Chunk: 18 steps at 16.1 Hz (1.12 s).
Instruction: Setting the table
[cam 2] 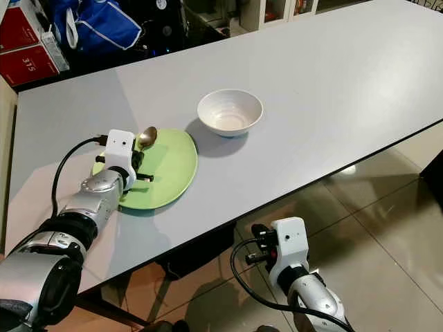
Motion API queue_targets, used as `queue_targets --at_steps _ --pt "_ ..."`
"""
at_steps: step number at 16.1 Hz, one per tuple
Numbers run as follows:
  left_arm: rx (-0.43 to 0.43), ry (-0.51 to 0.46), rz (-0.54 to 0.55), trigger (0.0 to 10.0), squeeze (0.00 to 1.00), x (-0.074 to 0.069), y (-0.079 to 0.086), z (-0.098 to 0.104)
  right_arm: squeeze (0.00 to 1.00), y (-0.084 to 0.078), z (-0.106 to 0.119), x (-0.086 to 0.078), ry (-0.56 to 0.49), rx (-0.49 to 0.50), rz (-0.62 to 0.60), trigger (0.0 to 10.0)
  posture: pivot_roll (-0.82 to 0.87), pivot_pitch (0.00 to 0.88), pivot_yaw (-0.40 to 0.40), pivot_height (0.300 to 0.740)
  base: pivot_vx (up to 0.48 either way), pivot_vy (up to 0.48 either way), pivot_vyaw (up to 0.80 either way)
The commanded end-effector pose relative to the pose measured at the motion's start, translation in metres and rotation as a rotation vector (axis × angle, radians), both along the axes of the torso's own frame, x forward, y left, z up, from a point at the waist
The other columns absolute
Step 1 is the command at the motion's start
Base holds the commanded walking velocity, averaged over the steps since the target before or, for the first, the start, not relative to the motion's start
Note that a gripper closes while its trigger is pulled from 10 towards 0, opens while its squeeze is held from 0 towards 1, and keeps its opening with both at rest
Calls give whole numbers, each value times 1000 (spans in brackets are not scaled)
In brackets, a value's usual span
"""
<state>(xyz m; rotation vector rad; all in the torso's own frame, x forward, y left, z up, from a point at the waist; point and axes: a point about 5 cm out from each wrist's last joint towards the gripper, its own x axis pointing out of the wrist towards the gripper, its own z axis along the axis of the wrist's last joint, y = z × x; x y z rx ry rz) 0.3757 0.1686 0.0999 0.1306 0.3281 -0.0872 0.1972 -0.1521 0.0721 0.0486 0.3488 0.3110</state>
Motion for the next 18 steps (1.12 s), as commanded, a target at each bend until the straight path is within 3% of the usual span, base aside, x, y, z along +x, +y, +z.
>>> queue_targets --at_steps 1,7,8,18 --pt "27 58 12 10000 0 -5 5 -11 0 2 4 2 -13 6 0 10000 -127 112 117 740 0 0 0" --pt "36 57 12 10000 0 -6 6 -13 0 4 3 2 -8 10 6 10000 -126 104 118 740 0 0 0" --pt "7 50 17 0 0 -6 5 -13 0 3 3 2 -8 7 7 10000 -126 98 113 740 0 0 0" --pt "-7 42 4 0 0 -8 -2 -16 0 1 4 8 -19 -4 16 10000 -128 76 100 740 0 0 0"
